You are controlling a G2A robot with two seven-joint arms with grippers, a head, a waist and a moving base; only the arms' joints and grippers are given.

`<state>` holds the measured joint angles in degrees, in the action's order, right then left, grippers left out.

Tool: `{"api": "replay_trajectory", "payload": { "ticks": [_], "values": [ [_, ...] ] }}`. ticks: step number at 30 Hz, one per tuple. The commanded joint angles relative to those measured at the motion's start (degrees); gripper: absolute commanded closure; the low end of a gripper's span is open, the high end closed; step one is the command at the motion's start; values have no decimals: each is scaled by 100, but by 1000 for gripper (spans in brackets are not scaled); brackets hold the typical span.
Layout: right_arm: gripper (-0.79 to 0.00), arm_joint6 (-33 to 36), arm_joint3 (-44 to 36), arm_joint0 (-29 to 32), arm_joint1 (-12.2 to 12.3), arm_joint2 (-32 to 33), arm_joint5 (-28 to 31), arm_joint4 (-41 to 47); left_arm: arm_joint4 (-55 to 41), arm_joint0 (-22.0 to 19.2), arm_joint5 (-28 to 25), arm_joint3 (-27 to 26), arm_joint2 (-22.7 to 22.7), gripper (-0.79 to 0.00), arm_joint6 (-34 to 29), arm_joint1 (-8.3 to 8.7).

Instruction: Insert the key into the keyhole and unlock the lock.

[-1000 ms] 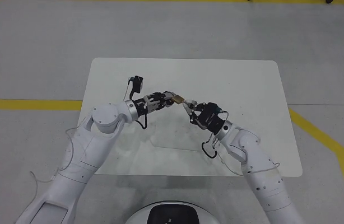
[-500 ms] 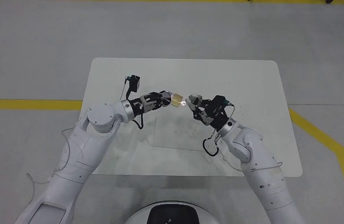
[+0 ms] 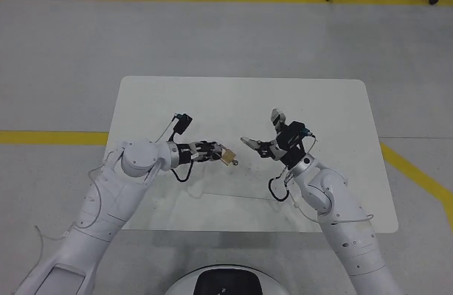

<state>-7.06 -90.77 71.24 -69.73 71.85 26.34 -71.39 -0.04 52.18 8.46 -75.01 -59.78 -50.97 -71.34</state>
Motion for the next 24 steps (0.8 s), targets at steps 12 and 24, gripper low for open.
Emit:
{"api": "replay_trajectory", "payload": {
  "ticks": [12,24],
  "values": [
    [-785,0,0,0,0,0,0,0,639,-493,233,495,878,-785,358,-236],
    [-785,0,0,0,0,0,0,0,539,372,175,-904,-431,-785,1076,65]
  ]
}}
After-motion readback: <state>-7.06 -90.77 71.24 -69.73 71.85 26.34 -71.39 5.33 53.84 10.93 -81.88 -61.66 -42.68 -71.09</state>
